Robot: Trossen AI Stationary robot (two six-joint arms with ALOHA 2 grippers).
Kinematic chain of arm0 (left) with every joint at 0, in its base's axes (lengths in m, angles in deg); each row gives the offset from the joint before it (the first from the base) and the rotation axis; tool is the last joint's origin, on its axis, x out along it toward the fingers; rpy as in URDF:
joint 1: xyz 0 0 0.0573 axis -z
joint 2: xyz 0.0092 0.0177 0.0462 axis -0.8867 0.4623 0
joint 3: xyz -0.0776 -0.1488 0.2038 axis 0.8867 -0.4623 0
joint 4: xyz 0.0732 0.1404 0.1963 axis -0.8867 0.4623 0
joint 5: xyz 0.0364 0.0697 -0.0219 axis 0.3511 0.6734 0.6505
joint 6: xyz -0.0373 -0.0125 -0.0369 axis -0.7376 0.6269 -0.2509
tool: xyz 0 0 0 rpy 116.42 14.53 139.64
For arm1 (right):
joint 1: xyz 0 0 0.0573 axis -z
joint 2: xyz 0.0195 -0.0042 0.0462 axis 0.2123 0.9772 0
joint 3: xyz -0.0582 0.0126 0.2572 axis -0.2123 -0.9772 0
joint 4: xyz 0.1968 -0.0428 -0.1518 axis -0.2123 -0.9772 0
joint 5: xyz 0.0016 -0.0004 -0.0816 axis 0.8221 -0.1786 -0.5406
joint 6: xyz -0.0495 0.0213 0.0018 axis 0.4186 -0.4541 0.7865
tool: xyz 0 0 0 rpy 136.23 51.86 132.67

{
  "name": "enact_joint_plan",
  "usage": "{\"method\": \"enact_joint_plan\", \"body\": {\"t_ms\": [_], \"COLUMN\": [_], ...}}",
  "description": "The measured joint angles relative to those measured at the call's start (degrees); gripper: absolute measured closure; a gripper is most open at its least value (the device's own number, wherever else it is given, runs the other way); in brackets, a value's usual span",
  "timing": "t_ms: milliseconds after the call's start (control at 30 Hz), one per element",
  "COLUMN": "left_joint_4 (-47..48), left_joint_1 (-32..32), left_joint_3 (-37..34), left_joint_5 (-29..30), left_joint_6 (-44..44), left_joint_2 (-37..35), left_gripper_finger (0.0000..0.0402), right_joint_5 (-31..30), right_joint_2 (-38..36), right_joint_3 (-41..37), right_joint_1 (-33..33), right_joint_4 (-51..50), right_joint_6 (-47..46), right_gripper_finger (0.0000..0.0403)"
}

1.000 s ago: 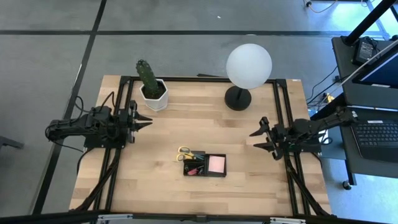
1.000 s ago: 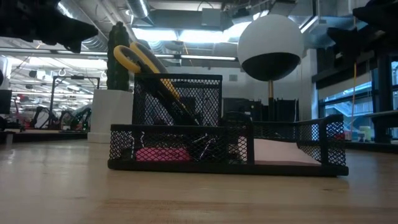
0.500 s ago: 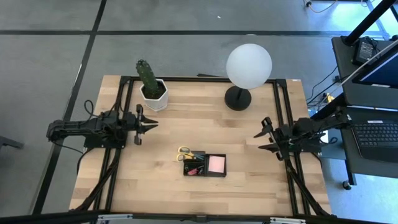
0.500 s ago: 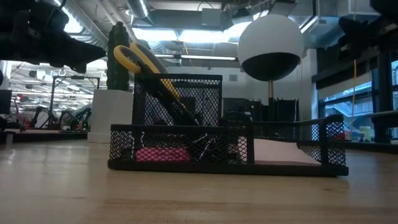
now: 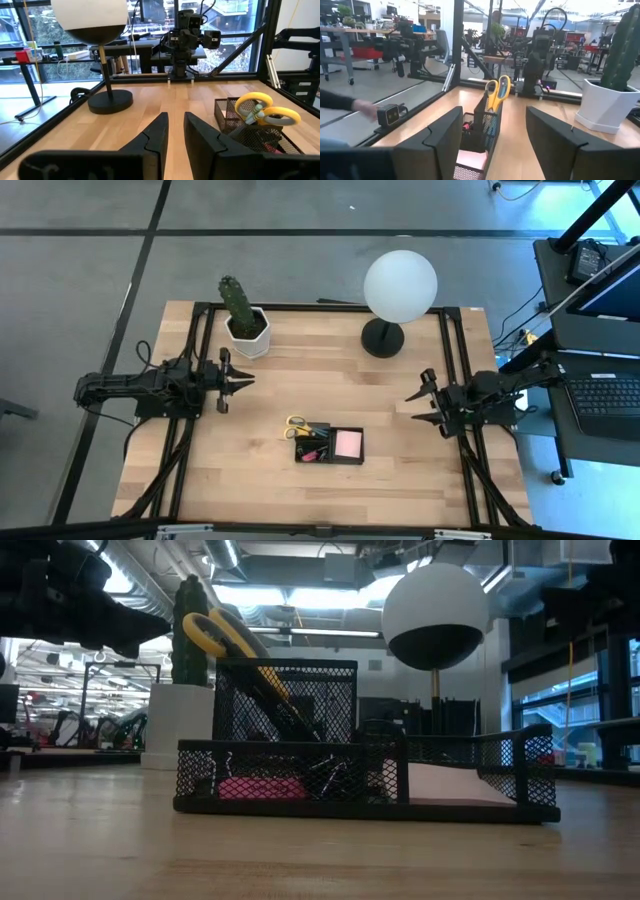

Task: Pick and place office supplies into organizer
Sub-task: Return to Home Position

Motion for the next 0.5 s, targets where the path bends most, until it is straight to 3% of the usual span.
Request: {"method": "enact_joint_plan", "body": {"t_ms": [500], "left_joint_4": [0.0], "left_joint_1": [0.0], "left_joint_3": [0.0], "left_joint_5": [0.0], "left_joint_6": [0.0], "left_joint_2": [0.0], "left_gripper_finger": [0.0345], "right_joint_5": [0.0], "right_joint_2": [0.1], "right_joint_3": [0.0], "right_joint_1": [0.0], "right_joint_4": [-0.3], "right_joint_6": [-0.2], "right_gripper_finger": [0.0185]}}
